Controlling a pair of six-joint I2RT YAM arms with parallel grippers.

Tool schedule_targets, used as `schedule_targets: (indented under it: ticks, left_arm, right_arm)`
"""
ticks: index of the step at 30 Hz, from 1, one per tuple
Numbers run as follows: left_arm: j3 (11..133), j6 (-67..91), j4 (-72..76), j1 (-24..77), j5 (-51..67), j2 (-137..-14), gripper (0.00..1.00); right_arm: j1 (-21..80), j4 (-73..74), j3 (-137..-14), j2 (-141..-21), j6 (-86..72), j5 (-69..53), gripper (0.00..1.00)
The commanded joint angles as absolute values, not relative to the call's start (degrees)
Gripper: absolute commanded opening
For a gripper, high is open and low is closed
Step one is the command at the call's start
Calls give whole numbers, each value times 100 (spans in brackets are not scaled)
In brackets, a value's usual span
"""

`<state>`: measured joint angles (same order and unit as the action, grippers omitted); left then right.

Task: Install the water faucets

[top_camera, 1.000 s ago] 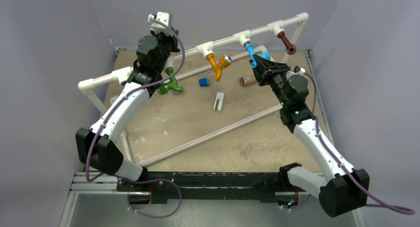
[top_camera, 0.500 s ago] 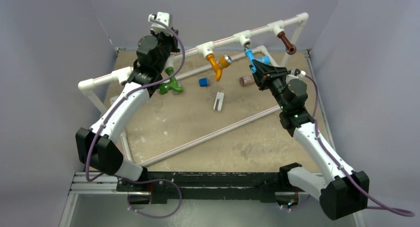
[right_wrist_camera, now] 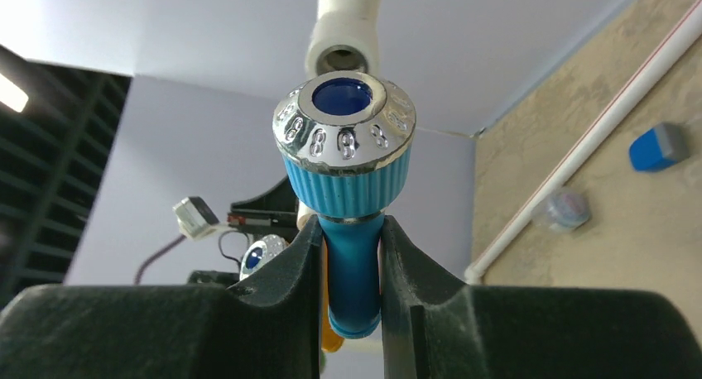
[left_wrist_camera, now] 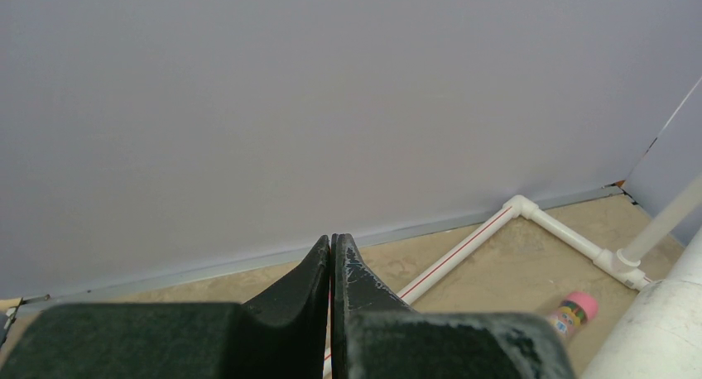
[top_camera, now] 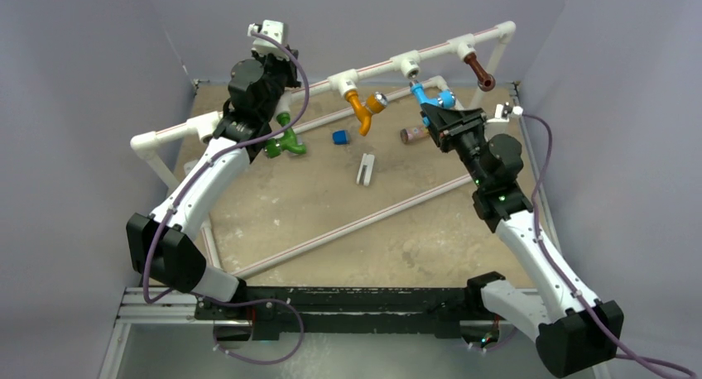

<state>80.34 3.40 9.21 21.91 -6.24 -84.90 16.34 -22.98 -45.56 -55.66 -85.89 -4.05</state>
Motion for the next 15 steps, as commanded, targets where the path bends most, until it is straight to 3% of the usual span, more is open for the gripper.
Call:
schedule_targets:
  ticks: [1, 7, 11, 15]
  left_arm:
    - [7423, 221, -807, 2408, -413, -8988, 0]
    - [7434, 218, -815, 2417, -396, -9000, 0]
    - [7451, 235, -818, 2417, -376, -9016, 0]
    - [7445, 237, -835, 2424, -368, -9035, 0]
  right_arm:
    - [1618, -2044, -5263, -5418, -6168, -566, 0]
    - [1624, -617, -6073, -5534, -2585, 42, 0]
    - [1849, -937, -5895, -5373, 13, 708, 0]
    - [2032, -1384, -5615, -5236, 1458, 724, 0]
